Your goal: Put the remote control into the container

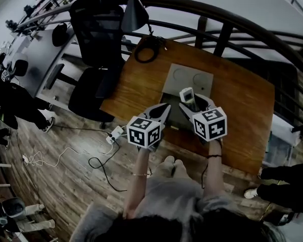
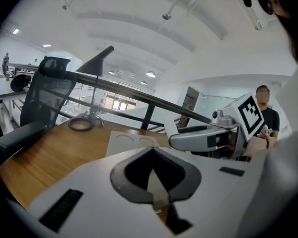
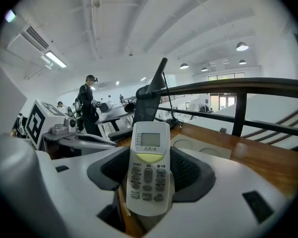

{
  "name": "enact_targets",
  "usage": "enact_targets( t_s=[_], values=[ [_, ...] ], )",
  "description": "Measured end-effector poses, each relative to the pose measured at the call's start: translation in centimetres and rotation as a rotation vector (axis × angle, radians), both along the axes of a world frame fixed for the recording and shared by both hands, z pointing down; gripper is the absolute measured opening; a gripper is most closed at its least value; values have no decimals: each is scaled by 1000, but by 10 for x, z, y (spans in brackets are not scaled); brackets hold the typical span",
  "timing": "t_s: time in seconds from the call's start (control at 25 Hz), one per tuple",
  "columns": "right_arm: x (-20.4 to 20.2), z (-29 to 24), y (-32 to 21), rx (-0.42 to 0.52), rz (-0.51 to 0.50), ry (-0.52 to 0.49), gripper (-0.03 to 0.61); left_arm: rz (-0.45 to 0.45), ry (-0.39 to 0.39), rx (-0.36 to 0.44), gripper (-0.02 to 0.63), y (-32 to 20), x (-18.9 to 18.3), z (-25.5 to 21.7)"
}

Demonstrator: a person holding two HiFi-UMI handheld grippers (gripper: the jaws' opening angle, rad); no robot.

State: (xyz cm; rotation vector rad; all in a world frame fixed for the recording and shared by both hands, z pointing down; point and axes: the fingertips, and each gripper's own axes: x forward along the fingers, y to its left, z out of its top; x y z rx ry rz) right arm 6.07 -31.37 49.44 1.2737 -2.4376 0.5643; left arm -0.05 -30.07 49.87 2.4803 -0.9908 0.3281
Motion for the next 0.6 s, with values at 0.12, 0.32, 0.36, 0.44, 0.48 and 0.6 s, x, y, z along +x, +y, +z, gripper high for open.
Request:
enact_targets(
  t_s=[0.12,0.32,0.36,0.44,0.48,0.6],
  values=[
    [-4,12,-2,-28,-23,15,262,2,-4,-28,3,-1,0,11],
    [-9,41,-2,-88,-79,78,262,-4,-12,-89,3,4,-1,34],
    [-10,46,-2,-99,-90,88,262,-6,-13,-100,3,6,-2,39],
    [-14,57,-3,-119,-114,106,262,-9,-17,-121,3,7,-3,48],
    [-16,63,-3,-130,-128,119,262,-11,-16,-131,3,8,-3,53],
    [-22,82,-3,-161,-181,176,262,-17,-13,-161,3,10,-5,64]
  ],
)
